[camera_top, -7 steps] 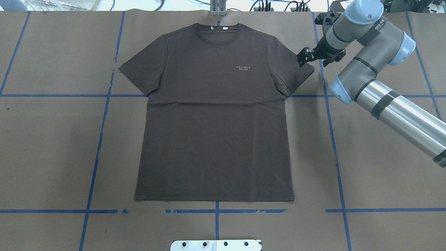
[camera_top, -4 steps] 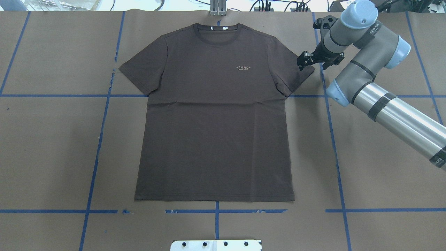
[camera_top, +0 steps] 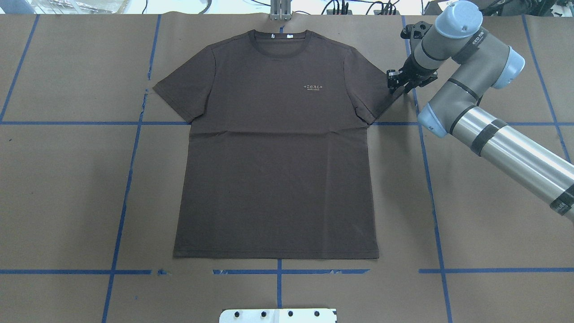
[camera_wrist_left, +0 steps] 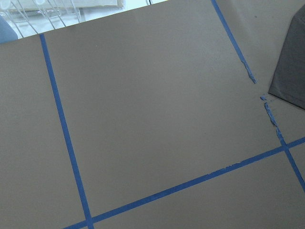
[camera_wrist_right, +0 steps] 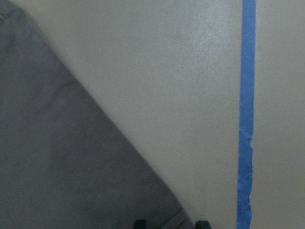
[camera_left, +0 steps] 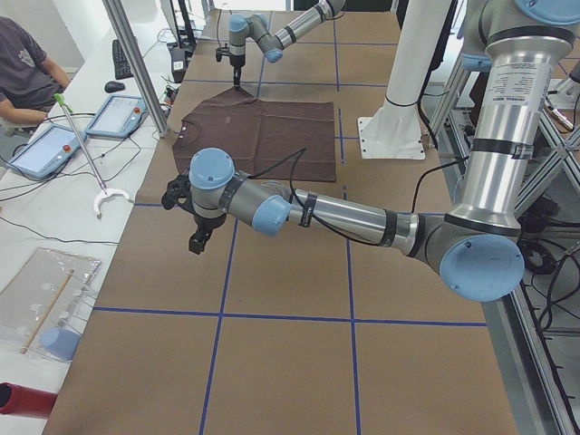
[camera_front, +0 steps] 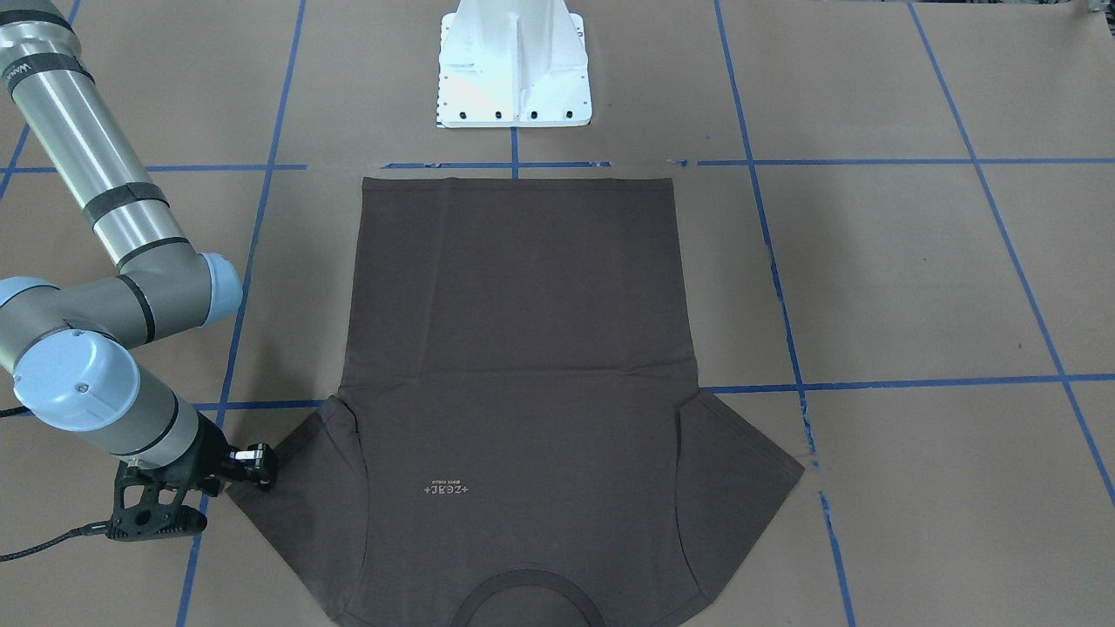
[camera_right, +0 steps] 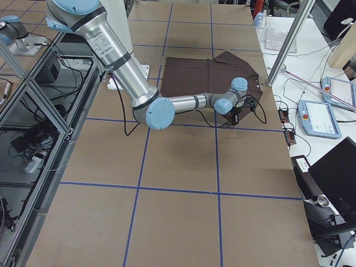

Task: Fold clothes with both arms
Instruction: 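Grasp the sleeve nearest the right gripper and fold it inward onto the shirt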

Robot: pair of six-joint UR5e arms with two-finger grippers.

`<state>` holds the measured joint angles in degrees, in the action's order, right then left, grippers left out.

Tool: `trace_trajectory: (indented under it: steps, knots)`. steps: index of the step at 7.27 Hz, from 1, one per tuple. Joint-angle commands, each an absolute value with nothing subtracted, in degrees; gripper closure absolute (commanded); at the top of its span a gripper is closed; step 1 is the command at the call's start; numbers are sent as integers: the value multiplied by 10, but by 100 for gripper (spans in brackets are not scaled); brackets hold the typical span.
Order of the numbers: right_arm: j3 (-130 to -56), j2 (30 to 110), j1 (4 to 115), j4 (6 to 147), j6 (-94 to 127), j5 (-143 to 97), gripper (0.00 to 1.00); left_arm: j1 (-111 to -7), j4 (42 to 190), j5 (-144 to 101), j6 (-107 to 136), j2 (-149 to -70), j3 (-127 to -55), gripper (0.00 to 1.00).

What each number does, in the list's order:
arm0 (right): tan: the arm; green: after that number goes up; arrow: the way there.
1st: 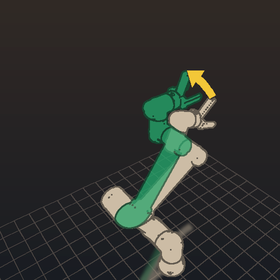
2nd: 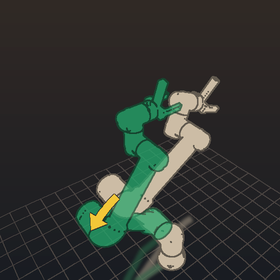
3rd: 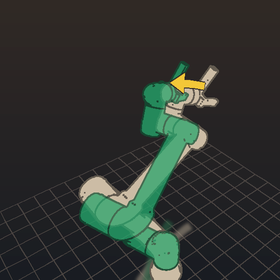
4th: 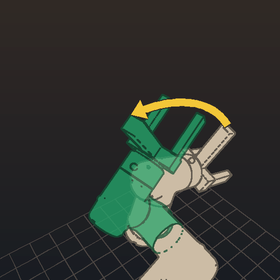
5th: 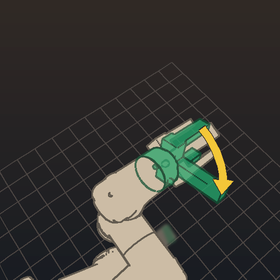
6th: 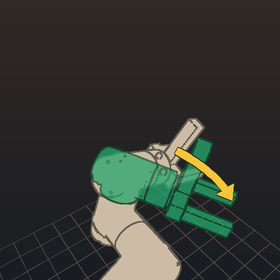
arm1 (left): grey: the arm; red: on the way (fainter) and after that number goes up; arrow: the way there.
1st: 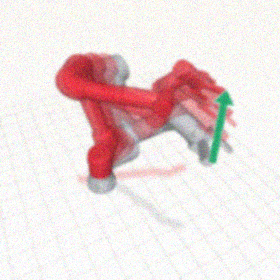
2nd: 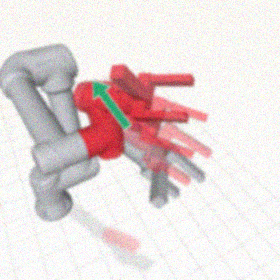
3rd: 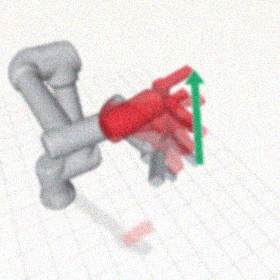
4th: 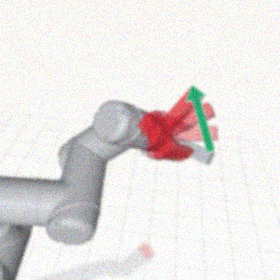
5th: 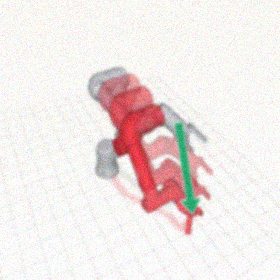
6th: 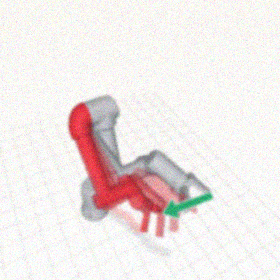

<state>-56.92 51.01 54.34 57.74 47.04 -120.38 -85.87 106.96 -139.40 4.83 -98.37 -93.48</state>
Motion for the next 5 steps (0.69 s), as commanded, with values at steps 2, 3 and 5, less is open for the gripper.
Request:
trace_trajectory:
  steps: [2, 3, 5]
  knots:
    - [-570, 497, 543, 577, 469, -1207, 100, -859, 1069, -1393, 48, -990, -931, 0]
    - [-574, 484, 543, 577, 471, -1211, 100, -859, 1069, -1393, 48, -991, -927, 0]
    - [-597, 462, 539, 579, 474, -1218, 100, -859, 1070, -1394, 48, -991, -928, 0]
